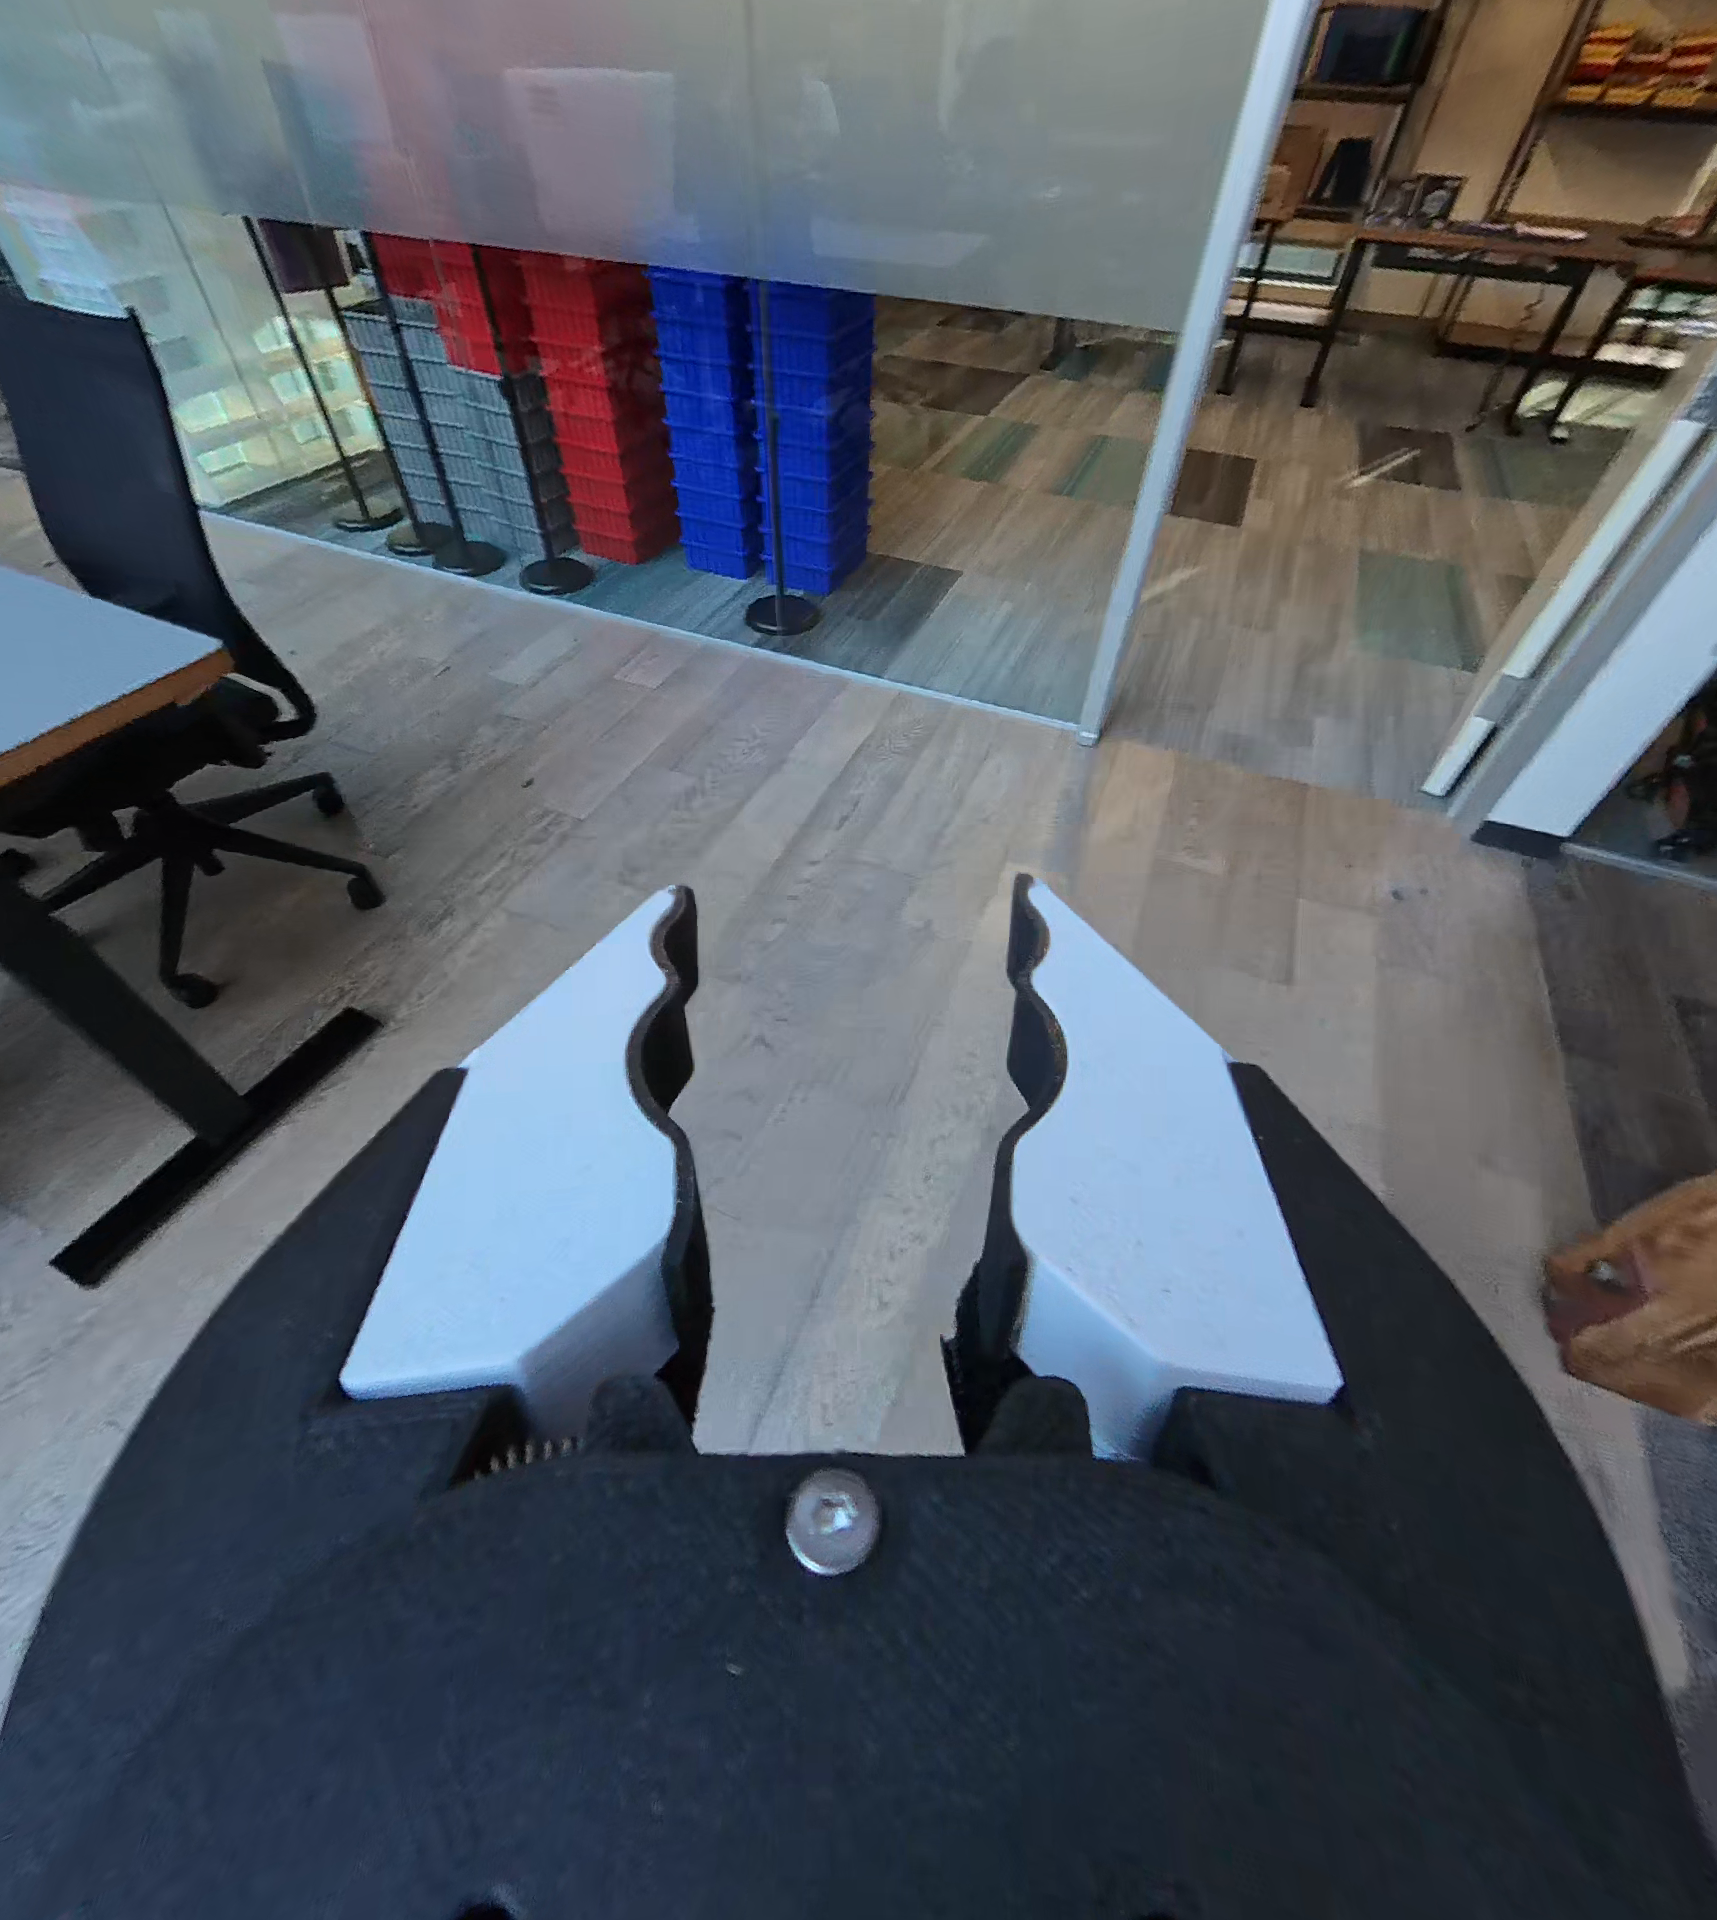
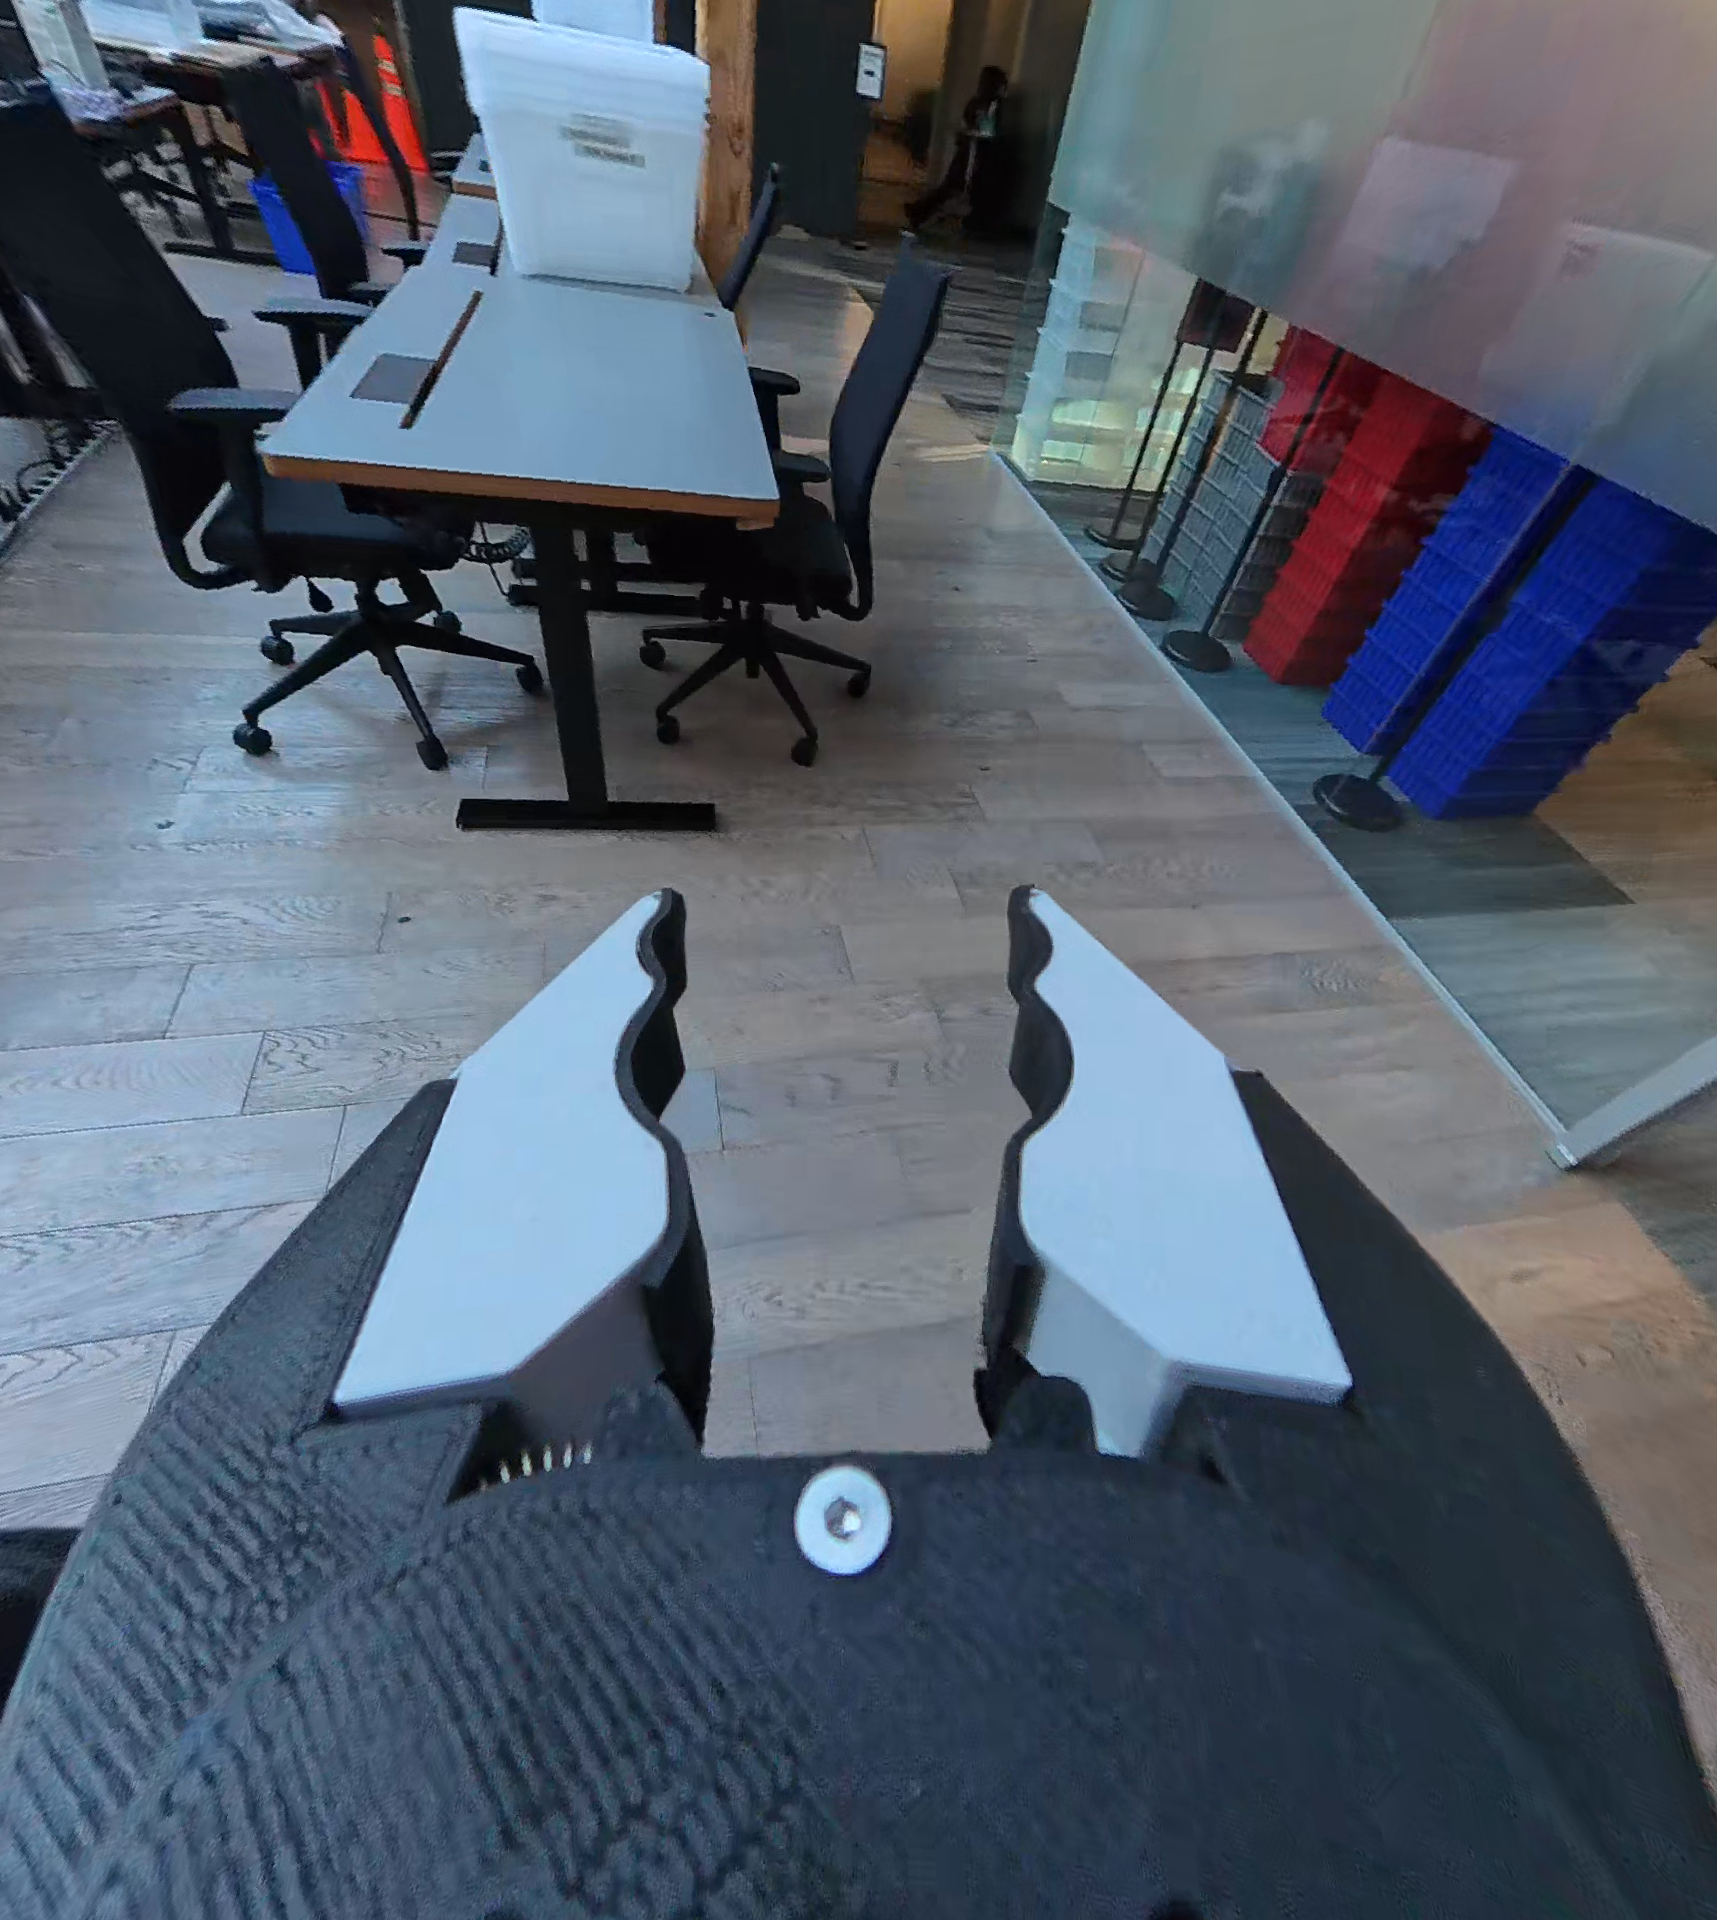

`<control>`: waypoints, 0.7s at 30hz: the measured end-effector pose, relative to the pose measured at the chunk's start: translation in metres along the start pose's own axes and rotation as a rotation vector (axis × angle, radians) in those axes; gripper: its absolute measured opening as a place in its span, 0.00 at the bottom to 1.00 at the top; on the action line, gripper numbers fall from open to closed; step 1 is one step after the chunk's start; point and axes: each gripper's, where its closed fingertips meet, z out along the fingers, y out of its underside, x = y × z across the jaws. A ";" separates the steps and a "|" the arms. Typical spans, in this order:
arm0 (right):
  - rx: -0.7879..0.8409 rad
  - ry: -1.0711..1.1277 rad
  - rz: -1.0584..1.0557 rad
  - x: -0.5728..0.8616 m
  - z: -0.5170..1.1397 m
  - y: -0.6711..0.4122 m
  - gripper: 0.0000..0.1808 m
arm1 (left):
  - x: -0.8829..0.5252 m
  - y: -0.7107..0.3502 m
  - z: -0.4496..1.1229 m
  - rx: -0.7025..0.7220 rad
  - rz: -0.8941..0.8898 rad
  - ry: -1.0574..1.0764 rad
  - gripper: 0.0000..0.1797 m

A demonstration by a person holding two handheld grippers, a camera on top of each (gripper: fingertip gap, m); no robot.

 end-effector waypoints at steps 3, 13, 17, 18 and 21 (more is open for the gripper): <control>0.036 -0.066 -0.026 0.016 0.075 -0.012 0.34 | -0.045 -0.015 0.039 0.021 0.002 -0.058 0.32; 0.176 -0.085 -0.124 0.084 0.296 -0.103 0.31 | -0.208 -0.106 0.222 0.095 0.087 -0.082 0.31; 0.124 -0.021 -0.195 0.137 0.356 -0.107 0.30 | -0.248 -0.159 0.305 0.120 0.193 -0.083 0.29; 0.119 -0.001 -0.202 0.154 0.370 -0.106 0.30 | -0.257 -0.169 0.326 0.134 0.208 -0.088 0.28; 0.093 0.016 -0.227 0.205 0.420 -0.099 0.28 | -0.284 -0.188 0.393 0.163 0.192 -0.082 0.25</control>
